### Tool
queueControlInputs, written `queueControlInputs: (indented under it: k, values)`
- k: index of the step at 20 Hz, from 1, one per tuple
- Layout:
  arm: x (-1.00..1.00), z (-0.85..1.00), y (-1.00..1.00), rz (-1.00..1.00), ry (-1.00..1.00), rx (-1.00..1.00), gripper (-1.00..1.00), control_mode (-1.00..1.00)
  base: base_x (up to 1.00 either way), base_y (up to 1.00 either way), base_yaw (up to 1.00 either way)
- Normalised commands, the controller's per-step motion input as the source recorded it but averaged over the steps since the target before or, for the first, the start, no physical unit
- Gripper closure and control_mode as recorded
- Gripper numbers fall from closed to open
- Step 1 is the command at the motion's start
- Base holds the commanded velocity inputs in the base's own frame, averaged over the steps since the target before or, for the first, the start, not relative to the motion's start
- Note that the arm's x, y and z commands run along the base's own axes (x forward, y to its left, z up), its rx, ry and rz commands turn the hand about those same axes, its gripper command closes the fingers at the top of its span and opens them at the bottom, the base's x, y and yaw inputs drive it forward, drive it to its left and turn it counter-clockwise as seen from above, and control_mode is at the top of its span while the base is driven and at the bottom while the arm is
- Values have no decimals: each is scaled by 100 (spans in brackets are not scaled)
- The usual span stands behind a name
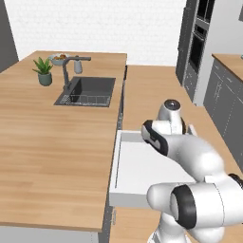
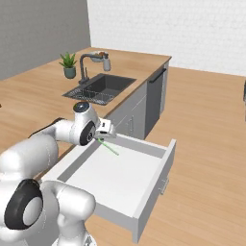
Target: Take a straw from the drawer in front and place it inside the glass cup on the dining counter.
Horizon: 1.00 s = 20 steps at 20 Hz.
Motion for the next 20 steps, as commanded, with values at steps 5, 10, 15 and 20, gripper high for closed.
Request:
queueControlInputs:
  k: [5, 10, 15, 20]
  values:
    - [-19, 100, 0, -16, 0, 0, 100, -100, 0, 0, 0]
    - [-51, 94, 0, -14, 0, 0, 100, -100, 0, 0, 0]
    - [-67, 64, 0, -12, -1, 0, 100, -100, 0, 0, 0]
    - [-59, 26, 0, -9, -1, 0, 100, -100, 0, 0, 0]
